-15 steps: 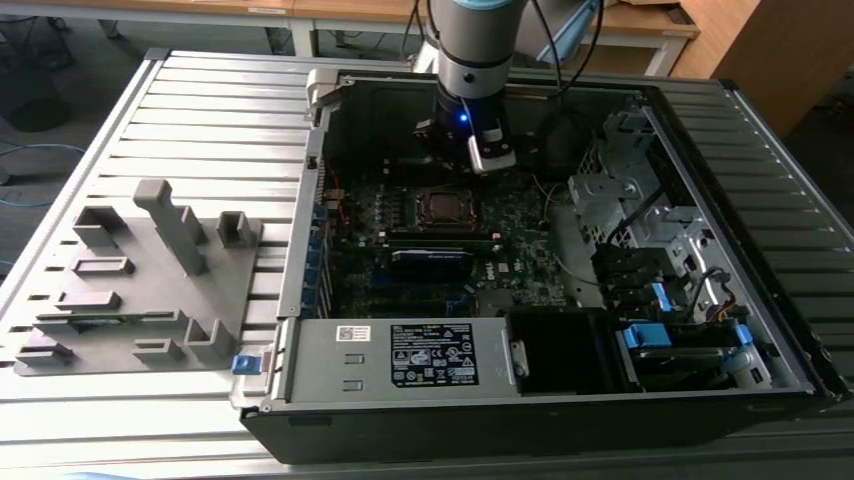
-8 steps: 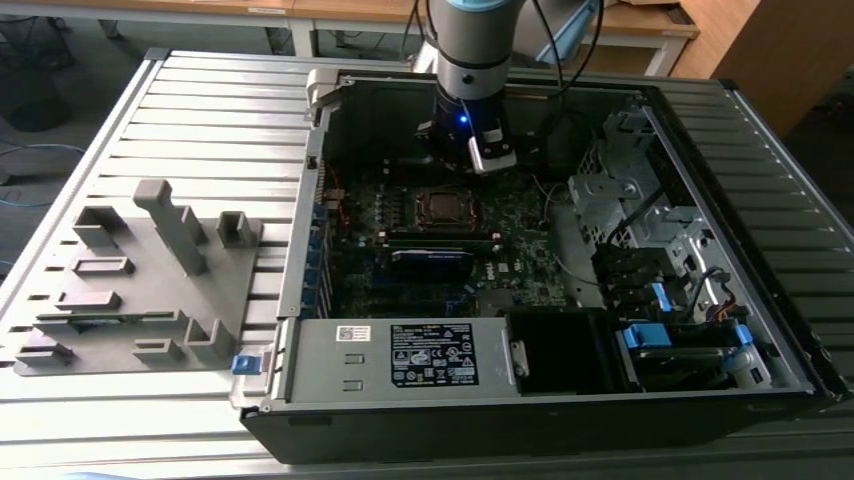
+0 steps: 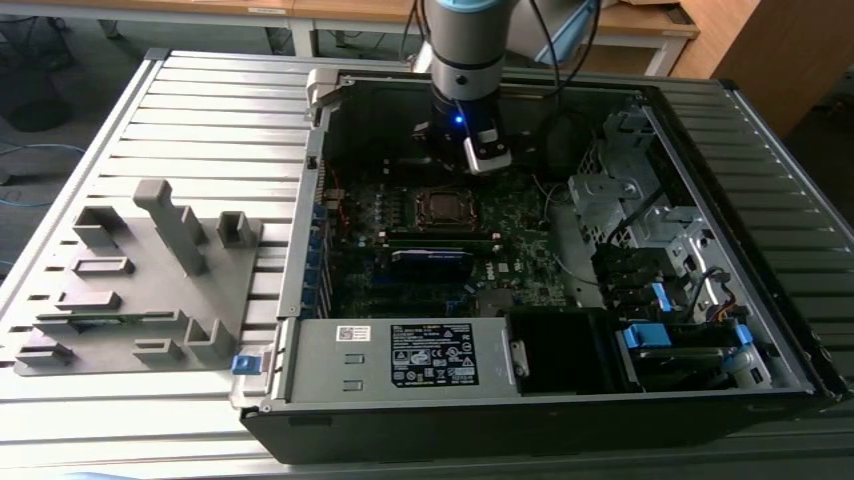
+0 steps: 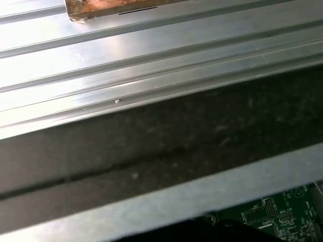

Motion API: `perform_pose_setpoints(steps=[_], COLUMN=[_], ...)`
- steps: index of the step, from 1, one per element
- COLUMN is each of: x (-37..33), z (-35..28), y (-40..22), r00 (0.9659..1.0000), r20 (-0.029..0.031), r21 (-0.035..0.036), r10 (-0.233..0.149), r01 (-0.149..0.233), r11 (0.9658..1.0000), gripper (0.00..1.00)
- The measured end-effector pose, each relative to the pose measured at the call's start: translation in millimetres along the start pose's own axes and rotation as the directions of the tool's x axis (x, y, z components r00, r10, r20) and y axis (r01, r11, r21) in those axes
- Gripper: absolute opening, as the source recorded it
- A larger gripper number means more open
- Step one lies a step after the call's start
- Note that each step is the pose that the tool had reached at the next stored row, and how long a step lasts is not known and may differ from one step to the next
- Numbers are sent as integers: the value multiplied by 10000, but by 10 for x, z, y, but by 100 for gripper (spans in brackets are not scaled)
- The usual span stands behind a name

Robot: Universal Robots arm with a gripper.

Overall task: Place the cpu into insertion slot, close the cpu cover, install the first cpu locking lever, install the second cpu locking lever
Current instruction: 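Install the first cpu locking lever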

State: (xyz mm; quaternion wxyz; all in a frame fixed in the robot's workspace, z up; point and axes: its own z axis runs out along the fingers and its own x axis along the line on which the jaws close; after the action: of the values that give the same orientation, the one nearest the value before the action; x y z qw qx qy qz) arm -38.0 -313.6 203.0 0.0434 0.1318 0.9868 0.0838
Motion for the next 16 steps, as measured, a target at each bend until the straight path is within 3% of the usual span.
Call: perform_pose_setpoints(steps=[12,16], x=[107,109], z=[-1,11], y=[-30,-36], r00=[9999,9995], r20=[141,304], r21=[-40,-89], r10=[-23,-48], r01=[23,51], r11=[10000,9999], gripper=[11,11])
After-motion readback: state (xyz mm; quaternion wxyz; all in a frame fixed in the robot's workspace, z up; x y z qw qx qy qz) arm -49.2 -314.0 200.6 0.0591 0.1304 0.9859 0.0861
